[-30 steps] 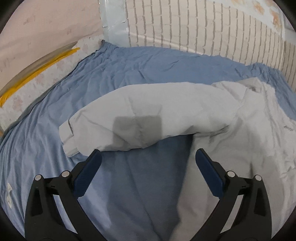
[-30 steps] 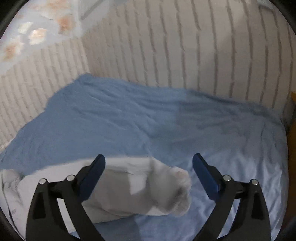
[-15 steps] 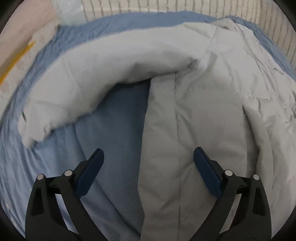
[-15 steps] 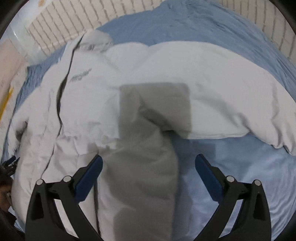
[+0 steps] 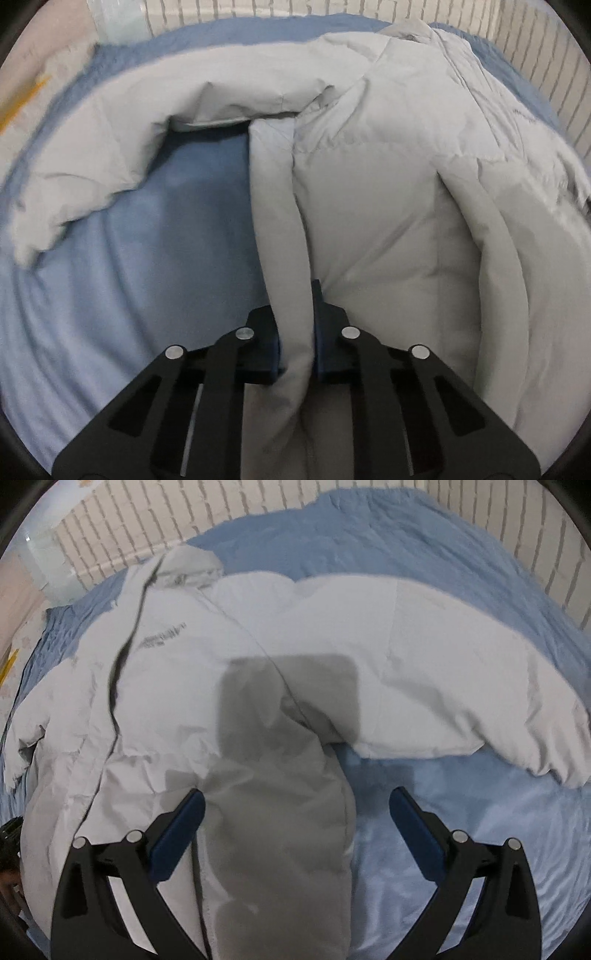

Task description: Fold large clothes

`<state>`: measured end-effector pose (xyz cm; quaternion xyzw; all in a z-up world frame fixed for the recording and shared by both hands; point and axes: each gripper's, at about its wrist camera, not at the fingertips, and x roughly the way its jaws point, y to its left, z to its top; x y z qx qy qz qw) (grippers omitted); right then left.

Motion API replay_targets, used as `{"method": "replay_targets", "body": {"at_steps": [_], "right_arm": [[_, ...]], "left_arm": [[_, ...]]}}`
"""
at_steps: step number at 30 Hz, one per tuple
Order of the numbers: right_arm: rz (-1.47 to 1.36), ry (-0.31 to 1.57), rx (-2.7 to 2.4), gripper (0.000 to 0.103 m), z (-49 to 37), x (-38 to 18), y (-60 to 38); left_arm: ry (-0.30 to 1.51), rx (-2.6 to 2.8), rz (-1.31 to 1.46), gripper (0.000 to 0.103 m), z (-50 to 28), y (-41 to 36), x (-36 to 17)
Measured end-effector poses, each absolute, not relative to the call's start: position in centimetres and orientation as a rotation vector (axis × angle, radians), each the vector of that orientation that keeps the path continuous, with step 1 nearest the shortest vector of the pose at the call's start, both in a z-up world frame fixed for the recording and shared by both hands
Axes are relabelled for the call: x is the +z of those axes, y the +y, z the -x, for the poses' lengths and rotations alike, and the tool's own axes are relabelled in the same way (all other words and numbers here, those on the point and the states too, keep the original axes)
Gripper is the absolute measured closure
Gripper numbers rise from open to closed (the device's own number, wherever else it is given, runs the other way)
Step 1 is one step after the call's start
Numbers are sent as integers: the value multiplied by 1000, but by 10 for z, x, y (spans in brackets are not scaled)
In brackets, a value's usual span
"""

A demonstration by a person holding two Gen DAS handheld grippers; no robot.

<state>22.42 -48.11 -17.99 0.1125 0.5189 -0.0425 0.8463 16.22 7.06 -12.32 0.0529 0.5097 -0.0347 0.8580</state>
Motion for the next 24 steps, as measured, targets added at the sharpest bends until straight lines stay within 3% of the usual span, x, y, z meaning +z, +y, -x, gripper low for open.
{"method": "replay_targets", "body": {"at_steps": [4,5,6,9,13,14,15,16,17,24], "right_arm": [[-272,1075,-45,3,-208,-166,-494],[-277,1072,-44,3,-206,-166,-496],[-282,1071,-46,3,-204,-165,-499],[-322,1074,-43,3,-201,-164,-507],[-307,1055,-12,3,-200,-154,-498],[-294,1055,-3,3,-199,-154,-496],[-272,1058,7,3,-199,-153,-491],[-261,1061,11,3,-199,-152,-488],[-259,1062,14,3,-199,-152,-487],[-260,1070,11,3,-196,-154,-491]], "left_arm": [[1036,30,-172,92,-144,84,-111],[1040,115,-204,103,-140,94,-112],[1056,255,-206,103,-136,116,-116],[1174,470,76,103,-121,198,-124],[1041,427,193,103,-111,203,-89],[1009,391,178,87,-112,191,-82],[993,362,169,40,-114,181,-78],[966,309,169,15,-112,171,-74],[946,253,176,5,-115,158,-74],[1016,-43,125,3,-173,69,-79]]}}
